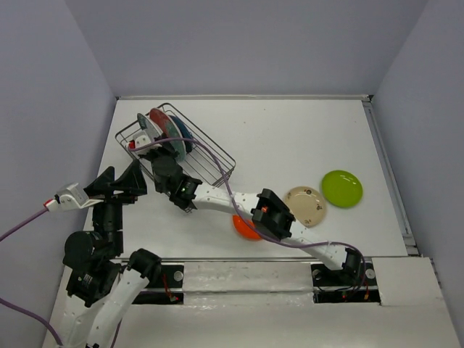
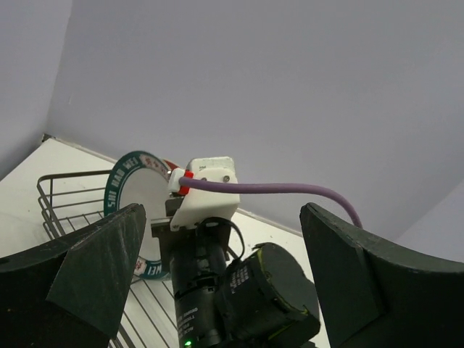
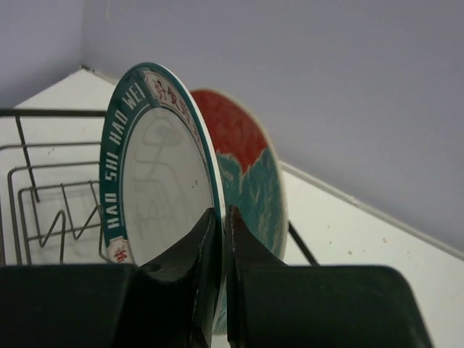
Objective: Load the plates into the dish rack
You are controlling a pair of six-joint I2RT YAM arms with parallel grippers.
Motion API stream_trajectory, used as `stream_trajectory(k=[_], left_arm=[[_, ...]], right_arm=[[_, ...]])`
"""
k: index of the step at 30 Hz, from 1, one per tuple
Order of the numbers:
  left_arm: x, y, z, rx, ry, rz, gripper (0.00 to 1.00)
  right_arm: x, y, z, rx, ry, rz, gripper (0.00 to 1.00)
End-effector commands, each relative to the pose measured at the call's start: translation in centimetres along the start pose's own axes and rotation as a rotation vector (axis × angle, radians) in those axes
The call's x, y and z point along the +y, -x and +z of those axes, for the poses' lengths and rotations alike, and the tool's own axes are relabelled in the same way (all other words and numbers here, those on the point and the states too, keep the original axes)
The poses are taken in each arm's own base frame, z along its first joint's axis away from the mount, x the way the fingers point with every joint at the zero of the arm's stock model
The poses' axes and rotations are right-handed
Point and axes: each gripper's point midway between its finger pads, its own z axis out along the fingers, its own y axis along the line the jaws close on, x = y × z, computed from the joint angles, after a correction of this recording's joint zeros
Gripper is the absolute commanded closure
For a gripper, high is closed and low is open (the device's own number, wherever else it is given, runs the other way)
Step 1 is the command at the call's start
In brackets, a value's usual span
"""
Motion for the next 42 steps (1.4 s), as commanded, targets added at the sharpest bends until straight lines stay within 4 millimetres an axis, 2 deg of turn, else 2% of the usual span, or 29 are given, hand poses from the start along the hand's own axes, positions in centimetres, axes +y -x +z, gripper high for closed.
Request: stream_trajectory(k=[1, 4, 7, 14, 19, 25, 29, 33, 34, 37, 39, 41, 42], left_arm=[[-0.6, 1.2, 0.2, -0.047, -0.018, -0.024, 0.01], [-0.6, 1.2, 0.2, -0.045, -0.018, -0.023, 0.01], [-0.6, 1.2, 0.3, -0.045, -0.018, -0.022, 0.01], [-0.6, 1.2, 0.2, -0.045, -0.019, -0.024, 0.01], [-0.6, 1.3, 0.2, -0.048, -0.019, -0.023, 0.01], [-0.6, 1.3, 0.1, -0.049, -0.019, -0.026, 0.01], [-0.6, 1.3, 0.1, -0.048, -0.021, -0.026, 0.01], [-0.6, 1.2, 0.1, -0.047, -0.02, -0.025, 0.01], [-0.6, 1.3, 0.1, -0.048, -0.021, -0.025, 0.01], [-0.5, 1.3, 0.1, -0.049, -0.019, -0.024, 0.01], [-0.6, 1.3, 0.1, -0.048, -0.021, -0.023, 0.01], [-0.5, 1.2, 0.2, -0.048, -0.019, -0.022, 0.01], [-0.6, 1.2, 0.1, -0.047, -0.02, -0.022, 0.01]], right_arm=[[-8.9, 8.7, 1.1, -0.154, -0.201, 0.096, 0.93], [-10.3, 10.4, 0.9, -0.184, -0.216, 0.114, 0.93], [-10.3, 10.5, 0.8, -0.179, -0.206, 0.127, 0.93], [-6.9, 5.8, 1.1, -0.095, -0.167, 0.105, 0.93], [-5.4, 4.5, 1.2, -0.071, -0.127, 0.126, 0.93], [-5.9, 5.9, 1.4, -0.102, -0.125, 0.145, 0.93], [-6.1, 7.6, 1.4, -0.143, -0.1, 0.183, 0.93], [-5.0, 6.2, 1.4, -0.115, -0.071, 0.17, 0.93], [-4.1, 4.2, 1.3, -0.082, -0.069, 0.141, 0.93], [-3.2, 2.8, 1.3, -0.061, -0.058, 0.126, 0.93], [-2.7, 2.2, 1.3, -0.054, -0.048, 0.122, 0.93], [-2.7, 2.5, 1.3, -0.057, -0.041, 0.127, 0.92], [-2.6, 2.6, 1.2, -0.06, -0.032, 0.137, 0.89]])
